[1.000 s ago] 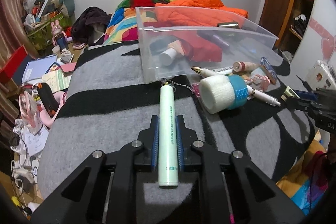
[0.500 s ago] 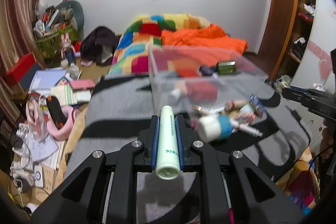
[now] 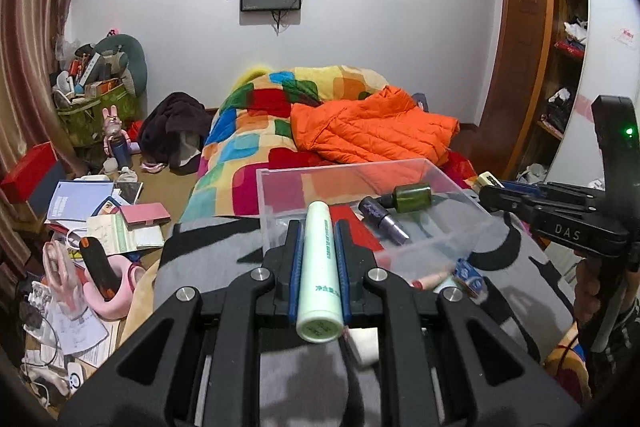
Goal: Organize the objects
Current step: 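Drop the pale green tube and mahjong tile into the clear box with both tools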
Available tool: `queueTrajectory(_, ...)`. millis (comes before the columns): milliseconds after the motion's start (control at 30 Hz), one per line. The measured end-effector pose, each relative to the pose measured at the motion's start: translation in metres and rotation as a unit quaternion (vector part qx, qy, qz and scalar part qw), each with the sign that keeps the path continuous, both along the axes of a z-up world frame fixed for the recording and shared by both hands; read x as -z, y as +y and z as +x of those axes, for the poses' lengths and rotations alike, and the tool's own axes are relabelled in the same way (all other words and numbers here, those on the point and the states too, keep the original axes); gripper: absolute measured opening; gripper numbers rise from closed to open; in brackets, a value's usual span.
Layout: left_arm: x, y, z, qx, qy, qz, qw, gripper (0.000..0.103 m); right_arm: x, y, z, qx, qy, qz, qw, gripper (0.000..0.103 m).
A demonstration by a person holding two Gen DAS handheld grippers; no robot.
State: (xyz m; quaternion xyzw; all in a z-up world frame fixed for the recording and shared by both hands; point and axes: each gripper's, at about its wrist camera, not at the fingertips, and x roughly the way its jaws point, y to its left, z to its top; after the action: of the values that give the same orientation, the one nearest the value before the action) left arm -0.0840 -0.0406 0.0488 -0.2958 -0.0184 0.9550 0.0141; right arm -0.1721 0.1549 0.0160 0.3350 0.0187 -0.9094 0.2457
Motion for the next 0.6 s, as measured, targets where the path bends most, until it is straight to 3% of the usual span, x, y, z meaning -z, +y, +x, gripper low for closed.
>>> queueTrajectory(333,0.038,0.005,-0.078,0.014,-0.079,0.012,0.9967,0.015,0.033,-0.022,-0.052,0.011,-0.062,0.044,0.997,0.022)
queueTrajectory(600,0.054,0.019,-0.108,0.024,-0.106,0.002,0.9941,0.015,0.056,-0.036,-0.072,0.012,-0.093,0.071,0.993,0.022)
